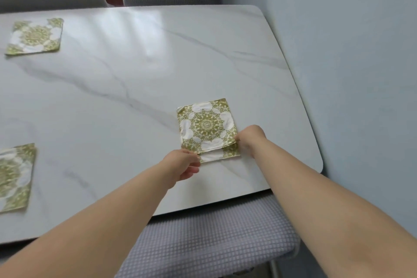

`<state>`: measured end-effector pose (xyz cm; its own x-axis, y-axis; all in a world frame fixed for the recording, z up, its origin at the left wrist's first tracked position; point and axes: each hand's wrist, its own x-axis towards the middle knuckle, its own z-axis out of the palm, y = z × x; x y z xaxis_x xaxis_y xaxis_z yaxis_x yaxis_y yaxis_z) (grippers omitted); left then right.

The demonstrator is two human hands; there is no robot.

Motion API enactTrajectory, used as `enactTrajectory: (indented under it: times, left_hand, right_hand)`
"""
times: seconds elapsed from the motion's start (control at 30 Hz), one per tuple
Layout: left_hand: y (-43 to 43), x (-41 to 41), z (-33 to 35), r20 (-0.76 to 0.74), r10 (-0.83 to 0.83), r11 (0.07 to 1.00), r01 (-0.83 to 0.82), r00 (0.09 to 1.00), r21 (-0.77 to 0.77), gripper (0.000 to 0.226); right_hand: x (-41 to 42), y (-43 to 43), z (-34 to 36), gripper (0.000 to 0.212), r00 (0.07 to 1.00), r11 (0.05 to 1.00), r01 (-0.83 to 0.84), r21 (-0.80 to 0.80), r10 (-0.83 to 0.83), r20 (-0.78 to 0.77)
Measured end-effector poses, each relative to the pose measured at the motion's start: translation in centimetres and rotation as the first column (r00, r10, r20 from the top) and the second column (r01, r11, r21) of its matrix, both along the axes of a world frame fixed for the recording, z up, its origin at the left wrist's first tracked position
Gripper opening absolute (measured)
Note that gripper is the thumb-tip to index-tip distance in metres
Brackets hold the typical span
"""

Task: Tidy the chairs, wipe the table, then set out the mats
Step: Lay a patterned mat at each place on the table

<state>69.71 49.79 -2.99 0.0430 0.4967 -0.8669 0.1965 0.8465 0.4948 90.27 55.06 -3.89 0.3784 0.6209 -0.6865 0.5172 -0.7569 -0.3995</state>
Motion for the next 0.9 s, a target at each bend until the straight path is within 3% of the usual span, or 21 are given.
enactTrajectory:
  times: [0.07,0.13,0.23,0.3,0.37,0.43,0.6,0.73,0.9]
  left_hand:
    - [0.1,0.1,0.5,0.083,0.043,0.995,-0.035,0.996,-0.099,0.036]
    - [0.4,-0.1,1.2,0.203,0.109,0.974,-0.063,0.973,-0.219,0.065]
    - [0.9,-0.6,1.7,0.332,0.311,0.909,-0.177,0.891,-0.376,0.088]
    - [1.3,-1.1,2.2,0.374,0.455,0.859,-0.287,0.808,-0.424,0.093]
    - [2.0,-1.6,3.0,0.401,0.605,0.787,-0.442,0.688,-0.429,0.078]
    - [3.2,-2.0,3.8,0.377,0.688,0.726,-0.58,0.62,-0.37,0.047]
    - [7.4,-3.4,6.9,0.335,0.652,0.753,-0.636,0.681,-0.172,0.003]
    - [12.1,-4.3,9.3,0.305,0.595,0.788,-0.614,0.744,-0.04,0.011]
    - [20.6,-4.9,11.7,0.285,0.582,0.772,-0.628,0.762,0.102,0.014]
  right_hand:
    - [-0.3,0.6,0.9,0.006,0.953,0.973,0.225,0.049,-0.21,-0.218]
    - [-1.1,1.0,2.8,0.009,0.804,0.902,0.429,0.051,-0.356,-0.477]
    - [-2.8,1.5,6.3,0.013,0.602,0.85,0.527,0.028,-0.35,-0.717]
    - [-3.9,1.9,8.2,0.014,0.553,0.839,0.543,0.041,-0.321,-0.769]
    - [-4.7,2.2,9.7,0.016,0.547,0.842,0.537,0.057,-0.296,-0.783]
    - [-5.3,2.5,10.9,0.017,0.557,0.845,0.529,0.075,-0.28,-0.782]
    - [-5.1,5.4,13.0,0.012,0.611,0.847,0.523,0.094,-0.296,-0.734]
    - [-4.8,9.5,14.0,0.008,0.624,0.859,0.509,0.057,-0.323,-0.712]
    - [-5.2,18.1,14.1,0.008,0.629,0.873,0.483,0.062,-0.297,-0.719]
